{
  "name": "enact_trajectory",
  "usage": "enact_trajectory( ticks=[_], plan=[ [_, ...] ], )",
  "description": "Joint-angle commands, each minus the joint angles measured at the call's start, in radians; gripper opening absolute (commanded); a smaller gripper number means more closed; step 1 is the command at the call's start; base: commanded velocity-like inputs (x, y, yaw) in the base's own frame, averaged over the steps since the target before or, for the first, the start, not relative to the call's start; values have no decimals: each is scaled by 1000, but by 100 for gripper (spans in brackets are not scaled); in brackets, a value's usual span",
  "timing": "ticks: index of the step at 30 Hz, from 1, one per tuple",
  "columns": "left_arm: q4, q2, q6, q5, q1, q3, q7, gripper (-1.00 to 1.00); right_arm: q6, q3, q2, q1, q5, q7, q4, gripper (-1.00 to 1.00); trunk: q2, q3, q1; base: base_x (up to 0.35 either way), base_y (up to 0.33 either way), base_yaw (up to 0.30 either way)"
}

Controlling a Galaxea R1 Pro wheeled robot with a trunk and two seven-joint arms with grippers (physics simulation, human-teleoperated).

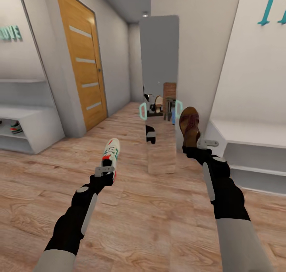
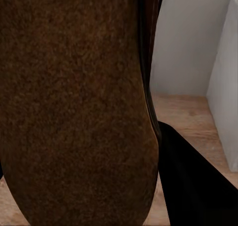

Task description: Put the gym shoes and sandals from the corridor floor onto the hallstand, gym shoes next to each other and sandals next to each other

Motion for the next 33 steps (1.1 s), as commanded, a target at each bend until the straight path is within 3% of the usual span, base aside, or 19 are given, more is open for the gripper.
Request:
enact_trajectory(
  ticks=[1, 17, 23, 29, 33],
  plan=[
    [-1, -1, 5, -3, -1, 2, -4, -100, 6, -1, 1, -1, 0, -2, -2, -100, 0, 0, 0, 333, 0, 236],
    [-1, -1, 5, -1, -1, 2, -5, -100, 6, -1, 1, -1, 0, -2, -2, -100, 0, 18, 0, 110, 0, 236],
    [0, -1, 5, 0, -1, 2, -5, -100, 6, -1, 1, -1, -2, -2, -2, -100, 0, 24, 0, 310, 0, 252],
    [0, -1, 4, 61, -1, 2, -5, -100, 6, -1, 1, 0, -2, -2, -2, -100, 0, 25, 0, 332, 6, 295],
    [0, -1, 4, 67, -1, 2, -4, -100, 6, -1, 1, 0, -2, -2, -2, -100, 0, 25, 0, 298, 134, 300]
  ],
)
